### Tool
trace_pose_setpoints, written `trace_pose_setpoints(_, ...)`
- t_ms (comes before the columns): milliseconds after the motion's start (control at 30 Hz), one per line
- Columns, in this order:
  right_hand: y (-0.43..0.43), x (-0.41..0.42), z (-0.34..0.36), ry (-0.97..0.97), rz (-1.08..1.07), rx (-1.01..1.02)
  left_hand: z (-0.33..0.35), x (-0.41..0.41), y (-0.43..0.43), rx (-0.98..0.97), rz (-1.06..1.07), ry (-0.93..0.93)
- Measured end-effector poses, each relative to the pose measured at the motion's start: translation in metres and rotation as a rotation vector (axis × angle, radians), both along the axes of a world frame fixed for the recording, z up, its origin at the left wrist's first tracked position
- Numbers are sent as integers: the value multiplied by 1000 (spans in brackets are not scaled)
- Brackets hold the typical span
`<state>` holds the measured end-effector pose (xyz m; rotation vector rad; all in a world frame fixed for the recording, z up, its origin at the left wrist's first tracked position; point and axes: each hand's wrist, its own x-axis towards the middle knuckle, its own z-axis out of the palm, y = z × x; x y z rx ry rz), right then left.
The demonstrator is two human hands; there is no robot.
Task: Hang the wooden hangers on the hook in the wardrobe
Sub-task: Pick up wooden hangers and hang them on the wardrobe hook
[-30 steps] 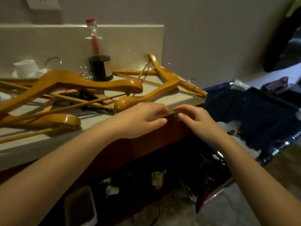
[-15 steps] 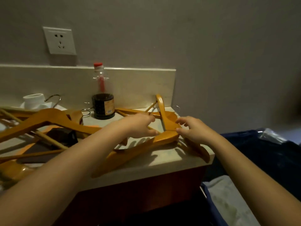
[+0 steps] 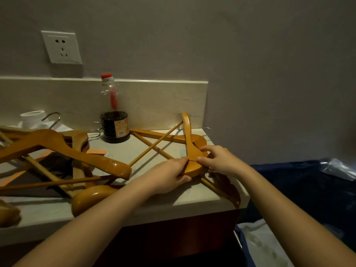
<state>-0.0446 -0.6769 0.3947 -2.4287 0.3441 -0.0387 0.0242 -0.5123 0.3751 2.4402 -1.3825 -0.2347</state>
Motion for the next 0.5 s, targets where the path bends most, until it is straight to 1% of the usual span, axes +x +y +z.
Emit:
trace_pose_setpoints(100, -12, -3, 0, -69, -14, 110, 2, -3, -2, -54, -8, 11)
trace_pose_setpoints(167, -19, -7, 3, -171, -55, 180, 3, -8, -7, -118, -8, 23)
trace_pose_setpoints(267, -27, -19, 11, -333, -152, 387, 1, -13, -19, -237, -3, 86)
trace_pose_setpoints(367, -32, -31, 11, -449, -233, 485, -2, -21, -37, -338, 24, 159)
trace_pose_setpoints(433, -34, -39, 5, -498, -295, 570, -3, -28, -49, -374, 42, 178)
trace_pose_setpoints(500, -33, -46, -3, -470, -343, 671, -3, -32, -59, -397, 59, 185)
